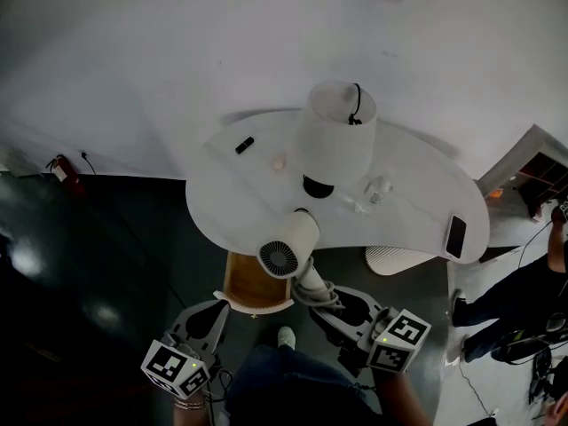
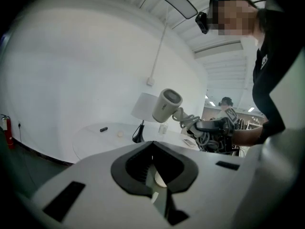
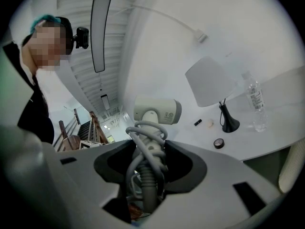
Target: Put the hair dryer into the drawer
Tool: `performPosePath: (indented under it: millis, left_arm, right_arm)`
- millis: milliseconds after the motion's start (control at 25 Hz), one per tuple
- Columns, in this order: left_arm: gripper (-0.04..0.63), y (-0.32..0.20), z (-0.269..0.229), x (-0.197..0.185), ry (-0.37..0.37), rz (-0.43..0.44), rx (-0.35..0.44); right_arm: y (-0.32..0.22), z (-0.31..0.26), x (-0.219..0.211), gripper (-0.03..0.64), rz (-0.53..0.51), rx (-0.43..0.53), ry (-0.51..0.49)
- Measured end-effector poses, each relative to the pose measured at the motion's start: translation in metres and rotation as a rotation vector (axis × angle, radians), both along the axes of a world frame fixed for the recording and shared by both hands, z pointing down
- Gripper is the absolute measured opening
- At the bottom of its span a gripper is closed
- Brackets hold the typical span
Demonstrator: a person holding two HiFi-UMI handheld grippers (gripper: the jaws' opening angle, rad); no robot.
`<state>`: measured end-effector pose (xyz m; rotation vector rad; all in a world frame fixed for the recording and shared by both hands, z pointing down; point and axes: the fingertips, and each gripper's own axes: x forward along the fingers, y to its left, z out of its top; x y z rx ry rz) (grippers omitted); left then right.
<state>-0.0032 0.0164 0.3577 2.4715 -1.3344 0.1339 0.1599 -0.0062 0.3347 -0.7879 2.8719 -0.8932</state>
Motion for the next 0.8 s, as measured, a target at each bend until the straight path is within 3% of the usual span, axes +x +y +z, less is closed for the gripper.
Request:
performPosePath:
  millis: [400, 800]
  left_arm:
    - [0.015, -0.015, -0.001, 0.002, 0.006, -0.027, -0.014]
    - [0.015, -0.035, -0.001, 0.003, -0.014, 0.049, -0.013]
  right_arm:
    - [-0.012, 0.008, 0.002, 0.203, -0.015, -0.016, 0.038]
    - [-0.022, 0.008, -0.006, 0.202, 0.011, -0.013, 0.061]
